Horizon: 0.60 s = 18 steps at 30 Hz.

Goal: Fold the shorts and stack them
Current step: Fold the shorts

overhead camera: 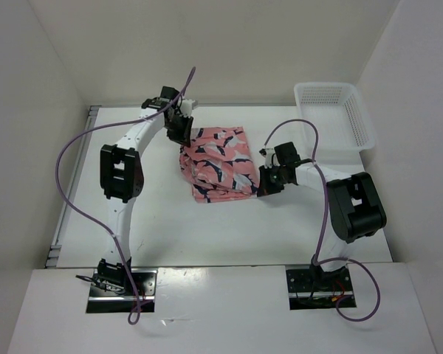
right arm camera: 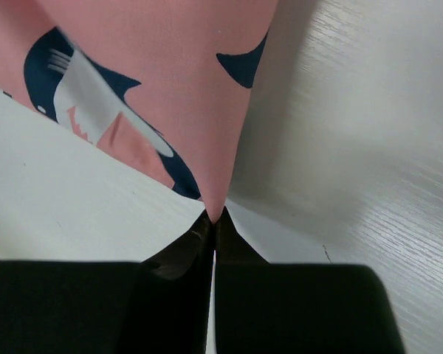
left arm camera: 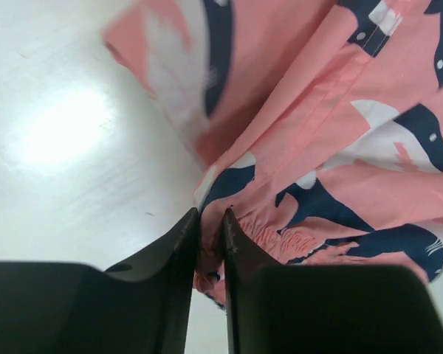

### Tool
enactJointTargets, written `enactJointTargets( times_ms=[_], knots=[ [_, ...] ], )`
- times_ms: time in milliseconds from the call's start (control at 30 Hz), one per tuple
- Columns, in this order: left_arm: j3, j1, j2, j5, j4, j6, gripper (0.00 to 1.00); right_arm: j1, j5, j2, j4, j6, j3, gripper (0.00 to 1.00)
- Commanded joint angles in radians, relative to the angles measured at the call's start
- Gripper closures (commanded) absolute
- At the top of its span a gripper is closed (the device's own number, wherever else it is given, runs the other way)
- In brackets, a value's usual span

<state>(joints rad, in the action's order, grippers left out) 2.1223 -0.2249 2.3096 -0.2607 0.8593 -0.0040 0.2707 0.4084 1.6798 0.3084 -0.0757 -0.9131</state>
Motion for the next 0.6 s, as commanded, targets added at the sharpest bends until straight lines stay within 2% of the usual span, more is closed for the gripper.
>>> enactJointTargets(
  times_ms=[0, 133, 167, 200, 233, 267, 333, 367, 400, 467, 567],
  knots=[
    [0.054, 0.015, 0.060, 0.032, -0.005, 0.004, 0.69, 0.012, 0.036, -0.025, 0.026, 0.065, -0.021, 1.00],
    [0.065, 0.006, 0.088, 0.032, -0.005, 0.004, 0.59, 0.082, 0.076, -0.034, 0.076, 0.132, -0.043, 1.00],
    [0.065, 0.006, 0.097, 0.032, -0.005, 0.004, 0.59, 0.097, 0.090, -0.043, 0.089, 0.132, -0.043, 1.00],
    [0.065, 0.006, 0.097, 0.032, -0.005, 0.004, 0.56, 0.120, 0.102, -0.054, 0.098, 0.132, -0.053, 0.97],
    [0.065, 0.006, 0.097, 0.032, -0.005, 0.004, 0.54, 0.121, 0.130, -0.063, 0.098, 0.120, -0.053, 0.61],
    [0.065, 0.006, 0.097, 0.023, -0.005, 0.004, 0.47, 0.121, 0.150, -0.075, 0.098, 0.120, -0.069, 0.40],
    [0.065, 0.006, 0.059, 0.012, -0.005, 0.004, 0.39, 0.121, 0.171, -0.084, 0.118, 0.146, -0.136, 0.15],
    [0.065, 0.006, 0.041, 0.012, 0.004, 0.004, 0.33, 0.121, 0.171, -0.095, 0.130, 0.146, -0.201, 0.15],
    [0.056, 0.006, -0.013, 0.012, 0.004, 0.004, 0.31, 0.090, 0.171, -0.095, 0.120, 0.146, -0.236, 0.15],
    [-0.004, 0.015, -0.085, 0.002, 0.004, 0.004, 0.28, 0.047, 0.165, -0.082, 0.074, 0.088, -0.341, 0.17],
    [-0.117, 0.015, -0.270, -0.023, 0.004, 0.004, 0.27, 0.004, 0.077, 0.006, -0.027, -0.045, -0.464, 0.21]
  ],
)
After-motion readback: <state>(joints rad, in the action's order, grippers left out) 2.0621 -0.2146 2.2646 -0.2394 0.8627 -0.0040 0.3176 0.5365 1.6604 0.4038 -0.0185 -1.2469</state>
